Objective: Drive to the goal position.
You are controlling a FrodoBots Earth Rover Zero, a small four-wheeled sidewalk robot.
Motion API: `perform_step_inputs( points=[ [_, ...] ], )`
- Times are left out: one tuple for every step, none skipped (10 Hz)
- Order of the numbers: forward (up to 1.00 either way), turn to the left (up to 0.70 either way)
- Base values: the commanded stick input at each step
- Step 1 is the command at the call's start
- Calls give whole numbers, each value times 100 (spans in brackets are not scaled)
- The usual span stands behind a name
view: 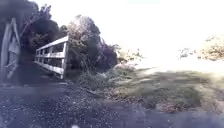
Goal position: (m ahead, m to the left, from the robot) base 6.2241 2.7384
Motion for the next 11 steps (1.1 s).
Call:
perform_step_inputs(
  points=[
    [45, 27],
    [45, 19],
    [45, 10],
    [45, 5],
    [45, 2],
    [0, 0],
    [0, 0],
    [0, 0],
    [0, 0],
    [0, 0],
    [0, 28]
  ],
)
